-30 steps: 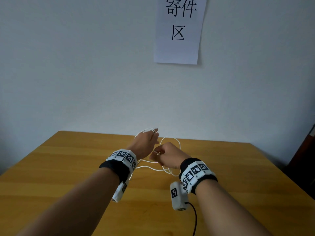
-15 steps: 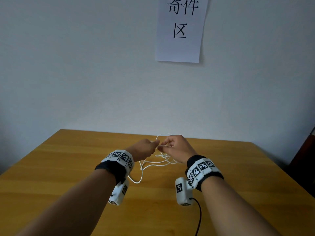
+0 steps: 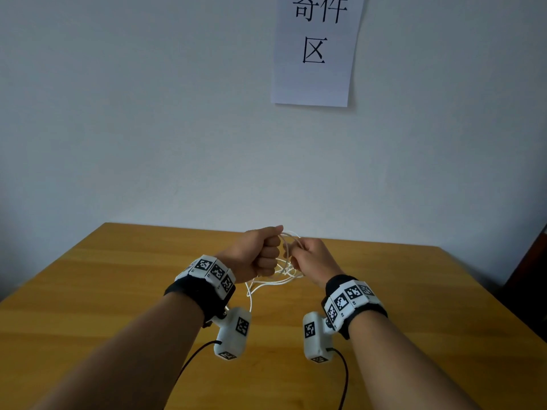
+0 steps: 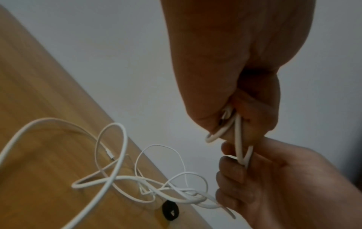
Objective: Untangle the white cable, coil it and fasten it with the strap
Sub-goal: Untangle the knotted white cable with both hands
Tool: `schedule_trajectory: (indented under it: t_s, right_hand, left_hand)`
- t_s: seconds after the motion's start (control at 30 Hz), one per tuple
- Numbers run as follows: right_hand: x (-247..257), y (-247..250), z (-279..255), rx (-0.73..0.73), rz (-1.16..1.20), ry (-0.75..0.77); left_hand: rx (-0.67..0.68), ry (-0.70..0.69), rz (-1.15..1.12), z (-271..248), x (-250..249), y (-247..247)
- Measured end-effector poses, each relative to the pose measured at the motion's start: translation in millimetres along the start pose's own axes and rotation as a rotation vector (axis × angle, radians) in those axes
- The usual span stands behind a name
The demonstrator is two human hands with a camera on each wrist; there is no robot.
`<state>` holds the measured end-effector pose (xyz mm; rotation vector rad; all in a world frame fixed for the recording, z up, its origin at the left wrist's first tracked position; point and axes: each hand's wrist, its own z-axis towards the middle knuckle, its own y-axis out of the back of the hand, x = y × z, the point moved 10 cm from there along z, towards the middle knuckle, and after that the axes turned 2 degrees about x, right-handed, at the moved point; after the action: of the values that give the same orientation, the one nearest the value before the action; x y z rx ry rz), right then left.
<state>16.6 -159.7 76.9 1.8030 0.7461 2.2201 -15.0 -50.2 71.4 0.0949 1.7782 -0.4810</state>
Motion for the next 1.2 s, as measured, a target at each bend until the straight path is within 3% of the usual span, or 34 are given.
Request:
schedule_trajectory:
  t_s: [0.2,0.4,0.6,0.9,1.03,1.2]
  right_hand:
    - [1,-7,-1,-0.011,0.051,-0.036]
    - [12,-11,-4,0.029,-0.082,0.026]
    - [20,-18,-6,0.057,-0.241,0.033]
    - [19,-23,-7,0.141,-0.392,-0.028]
    - [14,-23,-5,0.162,-0.526,-0.061]
    - [3,-22,-6,0.175,-0.596,-0.079]
  left_hand:
    - [0.047,-0.097,-0.311,-4,-12,-10]
    - [0.205,-0.241,-0.537,-4,-32,-25]
    - [0.100,-0.359,-0.671,-3,-46,-22]
    - [-0.092,-0.574,-0.547,-10,-72,-5]
    - [-0.142,-0.596,-0.414,-9,-75,1]
    - [-0.329,-0.609,-0.136,-11,-76,17]
